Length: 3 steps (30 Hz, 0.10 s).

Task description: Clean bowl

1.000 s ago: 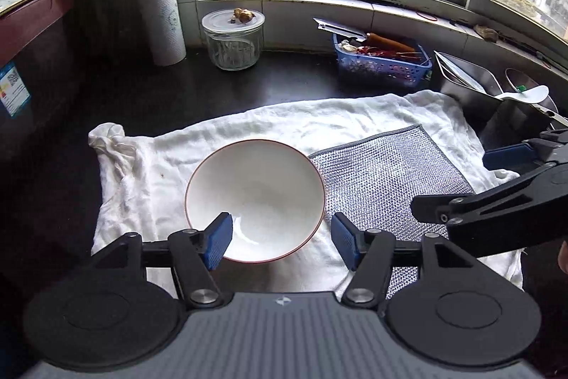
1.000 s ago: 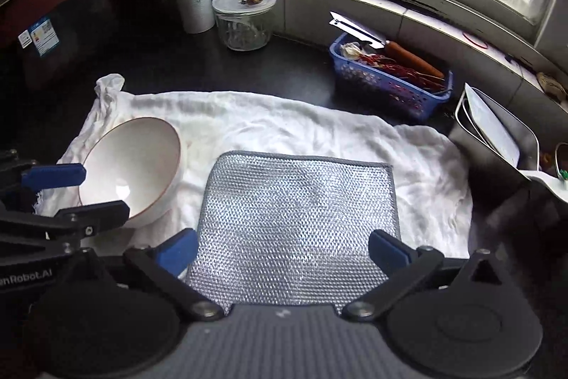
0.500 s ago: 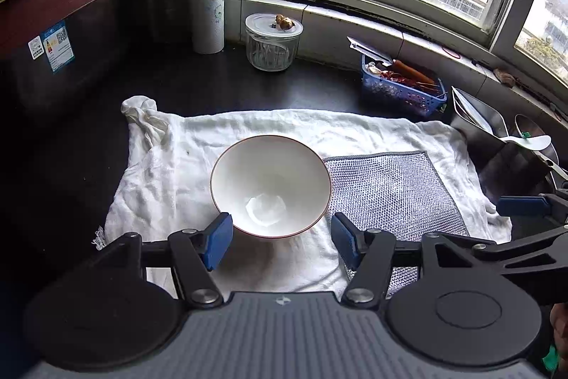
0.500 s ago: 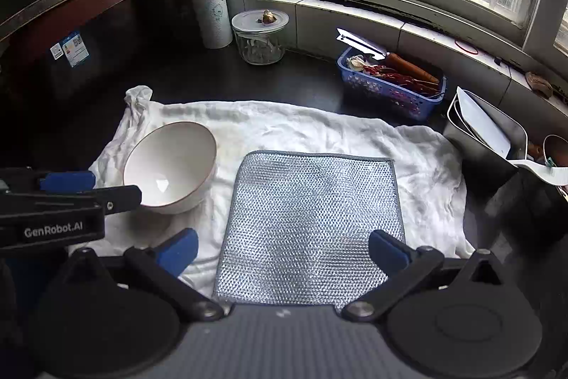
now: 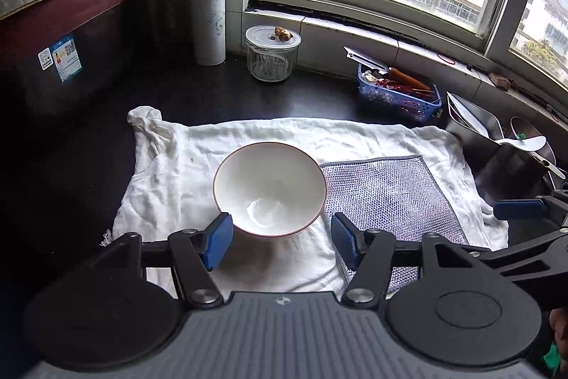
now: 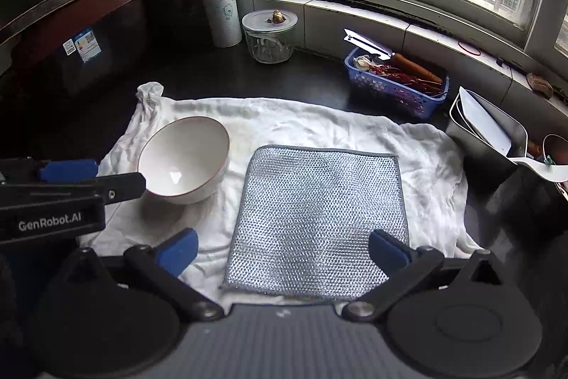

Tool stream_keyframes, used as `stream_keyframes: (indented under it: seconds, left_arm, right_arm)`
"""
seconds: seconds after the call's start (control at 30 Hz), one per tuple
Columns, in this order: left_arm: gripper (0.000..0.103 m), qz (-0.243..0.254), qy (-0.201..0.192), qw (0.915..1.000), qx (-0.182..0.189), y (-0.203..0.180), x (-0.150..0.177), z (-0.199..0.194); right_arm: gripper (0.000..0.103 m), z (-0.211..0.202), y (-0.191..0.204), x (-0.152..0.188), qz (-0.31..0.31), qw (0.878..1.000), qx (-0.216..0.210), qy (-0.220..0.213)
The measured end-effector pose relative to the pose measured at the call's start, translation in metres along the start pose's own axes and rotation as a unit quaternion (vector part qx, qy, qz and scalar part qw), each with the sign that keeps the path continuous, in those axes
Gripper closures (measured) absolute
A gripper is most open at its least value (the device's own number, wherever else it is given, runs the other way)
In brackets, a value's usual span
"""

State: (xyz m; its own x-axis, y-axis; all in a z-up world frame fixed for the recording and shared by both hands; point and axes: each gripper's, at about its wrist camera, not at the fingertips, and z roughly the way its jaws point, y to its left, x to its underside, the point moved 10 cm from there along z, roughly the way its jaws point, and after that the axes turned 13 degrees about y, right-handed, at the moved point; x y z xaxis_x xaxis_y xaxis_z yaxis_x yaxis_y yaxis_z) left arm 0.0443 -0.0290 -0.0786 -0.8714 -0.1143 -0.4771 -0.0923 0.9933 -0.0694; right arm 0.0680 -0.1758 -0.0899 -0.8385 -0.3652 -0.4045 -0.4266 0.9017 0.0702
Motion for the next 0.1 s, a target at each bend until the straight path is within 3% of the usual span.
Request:
stream_keyframes:
  seconds: [0.1]
  left_arm:
    - [0.043, -0.002, -0.007, 1.0000, -0.004, 0.0010, 0.0010, -0.0027]
  right_arm:
    - [0.001, -0.0005, -0.0021, 0.0006, 0.004, 1.000, -0.002, 0.000]
